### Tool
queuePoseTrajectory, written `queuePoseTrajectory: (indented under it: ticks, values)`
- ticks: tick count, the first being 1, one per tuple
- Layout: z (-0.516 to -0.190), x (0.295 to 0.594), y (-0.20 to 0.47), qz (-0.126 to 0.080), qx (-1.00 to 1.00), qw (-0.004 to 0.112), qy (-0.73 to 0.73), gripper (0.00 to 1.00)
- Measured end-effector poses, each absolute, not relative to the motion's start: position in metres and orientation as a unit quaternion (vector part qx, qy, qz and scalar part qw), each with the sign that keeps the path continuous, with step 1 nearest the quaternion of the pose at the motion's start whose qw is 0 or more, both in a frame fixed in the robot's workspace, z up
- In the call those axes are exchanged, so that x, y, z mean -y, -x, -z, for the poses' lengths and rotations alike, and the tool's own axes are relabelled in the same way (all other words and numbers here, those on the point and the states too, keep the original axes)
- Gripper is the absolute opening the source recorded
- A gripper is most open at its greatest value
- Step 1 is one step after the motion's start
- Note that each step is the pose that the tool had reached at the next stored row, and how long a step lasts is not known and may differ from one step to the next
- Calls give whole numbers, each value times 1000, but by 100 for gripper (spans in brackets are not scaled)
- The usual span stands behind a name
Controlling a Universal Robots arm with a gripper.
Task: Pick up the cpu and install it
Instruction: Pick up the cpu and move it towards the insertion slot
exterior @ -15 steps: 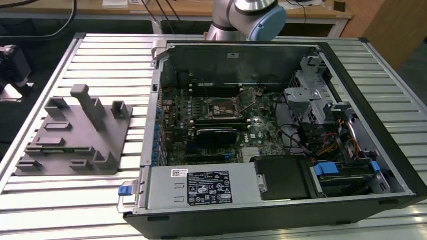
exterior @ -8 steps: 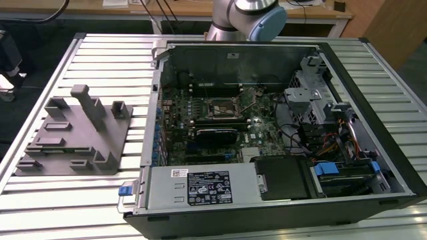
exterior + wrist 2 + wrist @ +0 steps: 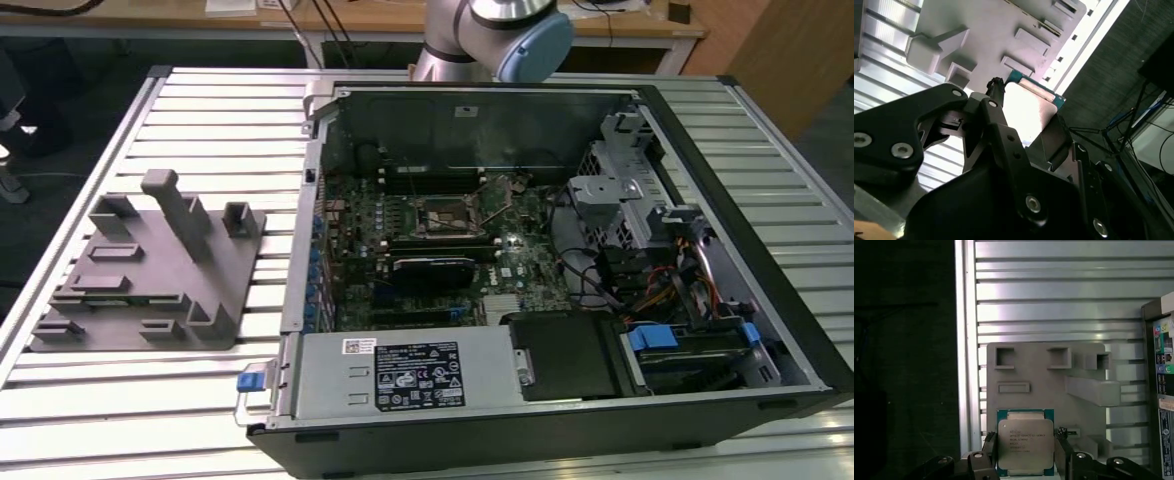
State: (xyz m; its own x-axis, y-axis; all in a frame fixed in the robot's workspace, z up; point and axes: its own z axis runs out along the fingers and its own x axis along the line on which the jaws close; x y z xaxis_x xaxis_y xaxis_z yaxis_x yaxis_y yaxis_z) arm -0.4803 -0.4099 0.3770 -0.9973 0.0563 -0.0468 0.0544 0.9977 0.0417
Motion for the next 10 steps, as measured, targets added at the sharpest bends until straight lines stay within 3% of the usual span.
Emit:
queuePoseTrajectory:
  ticks: [10]
  values:
    - [-405, 410, 480, -20, -999, 25, -28, 54]
